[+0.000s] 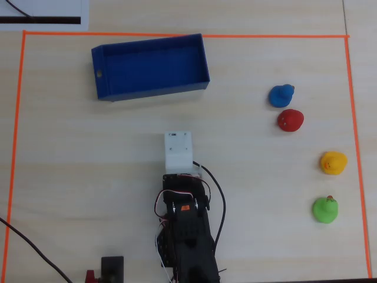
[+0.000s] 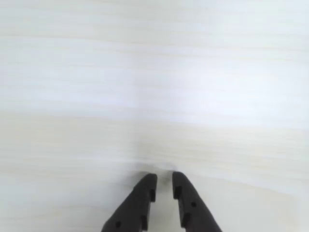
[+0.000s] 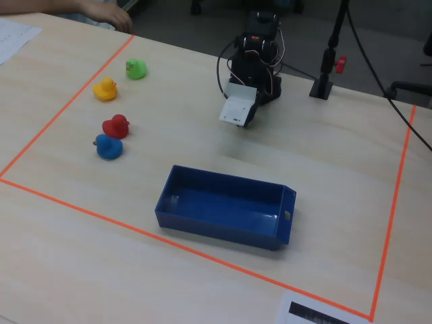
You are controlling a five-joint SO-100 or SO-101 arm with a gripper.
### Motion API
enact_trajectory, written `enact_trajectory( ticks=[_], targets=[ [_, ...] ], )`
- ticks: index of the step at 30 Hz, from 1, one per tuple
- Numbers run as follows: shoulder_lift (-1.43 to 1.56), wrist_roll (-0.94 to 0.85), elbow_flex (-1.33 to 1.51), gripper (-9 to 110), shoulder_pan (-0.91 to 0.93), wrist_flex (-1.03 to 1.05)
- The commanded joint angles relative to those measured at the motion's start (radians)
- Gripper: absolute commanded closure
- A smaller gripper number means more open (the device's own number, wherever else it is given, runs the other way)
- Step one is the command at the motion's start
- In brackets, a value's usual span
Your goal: Grasp yellow duck and put it into box.
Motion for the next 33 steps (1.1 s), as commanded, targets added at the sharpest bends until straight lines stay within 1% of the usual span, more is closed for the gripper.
enact_trajectory(
  ticks=[1, 3, 5, 8, 11, 13, 19, 22, 27, 30, 33],
  targets=[
    [-0.002, 0.006, 0.002, 101, 0.008, 0.002],
    [-0.002, 0.014, 0.002, 101, 0.031, -0.052],
    [-0.017, 0.023, 0.002, 101, 0.049, -0.172],
    [-0.115, 0.021, 0.002, 101, 0.109, -0.476],
    [-0.279, 0.017, -0.021, 101, 0.173, -0.833],
    [-0.377, 0.015, -0.067, 101, 0.212, -0.992],
    [-0.583, 0.031, -0.239, 101, 0.308, -1.233],
    [-0.693, 0.060, -0.291, 101, 0.370, -1.425],
    [-0.881, 0.098, -0.281, 101, 0.508, -1.839],
    [-0.979, 0.100, -0.245, 101, 0.601, -1.988],
    [-1.060, 0.094, -0.206, 101, 0.695, -2.091]
  ],
)
